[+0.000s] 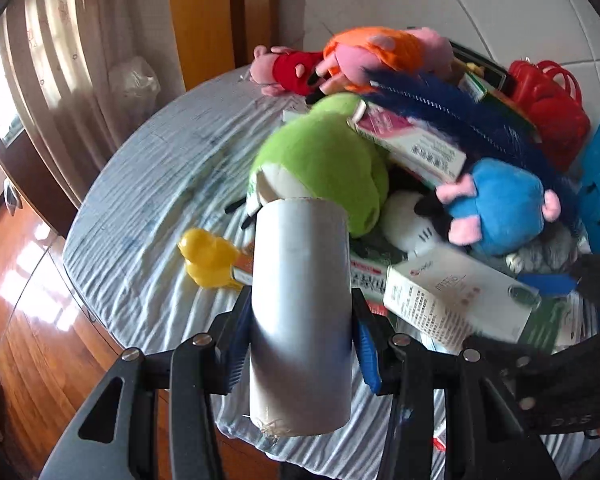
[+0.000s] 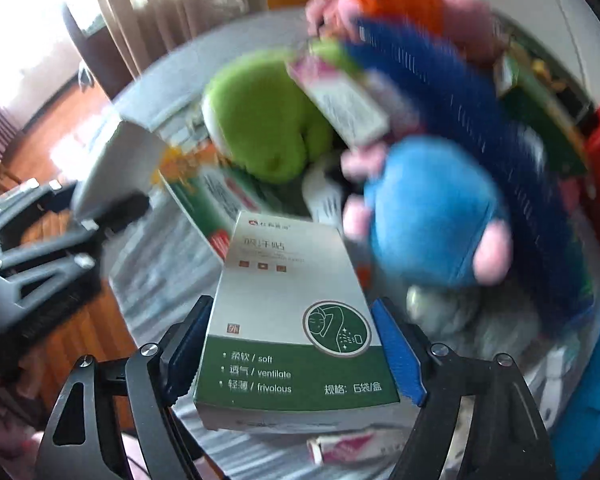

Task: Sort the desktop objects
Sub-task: 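Grasp the white paper roll with the left tool while the right tool grasps a white patch box, then carry the paper roll and white patch box over the blue crate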

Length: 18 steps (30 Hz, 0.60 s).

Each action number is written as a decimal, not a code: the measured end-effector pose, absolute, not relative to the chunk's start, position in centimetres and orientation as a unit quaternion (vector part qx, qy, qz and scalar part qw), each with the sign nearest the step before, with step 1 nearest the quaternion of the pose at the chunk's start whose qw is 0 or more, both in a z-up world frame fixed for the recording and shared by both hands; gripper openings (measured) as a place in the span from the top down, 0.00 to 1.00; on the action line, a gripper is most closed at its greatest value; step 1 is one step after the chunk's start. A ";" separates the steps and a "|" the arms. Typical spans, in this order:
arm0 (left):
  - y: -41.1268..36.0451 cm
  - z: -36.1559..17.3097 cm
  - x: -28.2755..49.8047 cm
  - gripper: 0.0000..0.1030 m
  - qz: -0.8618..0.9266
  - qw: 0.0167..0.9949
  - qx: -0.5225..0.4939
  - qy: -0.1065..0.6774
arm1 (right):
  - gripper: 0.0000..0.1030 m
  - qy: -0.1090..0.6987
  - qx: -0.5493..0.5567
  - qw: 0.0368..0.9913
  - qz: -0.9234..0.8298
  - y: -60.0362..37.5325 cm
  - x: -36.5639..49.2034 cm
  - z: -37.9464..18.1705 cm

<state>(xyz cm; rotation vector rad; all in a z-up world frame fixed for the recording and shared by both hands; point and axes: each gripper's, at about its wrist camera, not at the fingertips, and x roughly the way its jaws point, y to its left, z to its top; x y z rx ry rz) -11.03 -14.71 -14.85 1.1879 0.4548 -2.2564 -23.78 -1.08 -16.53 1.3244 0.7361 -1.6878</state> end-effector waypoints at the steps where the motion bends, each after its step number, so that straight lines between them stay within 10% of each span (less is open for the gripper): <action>1: -14.5 -15.2 -11.0 0.56 -0.836 0.271 0.447 0.168 | 0.23 0.294 0.544 0.419 -0.665 -0.6 -24.1 -17.4; 18: -14.5 -13.9 -10.9 0.56 -0.841 0.278 0.436 0.158 | 0.24 0.262 0.504 0.426 -0.704 -0.1 -23.6 -14.0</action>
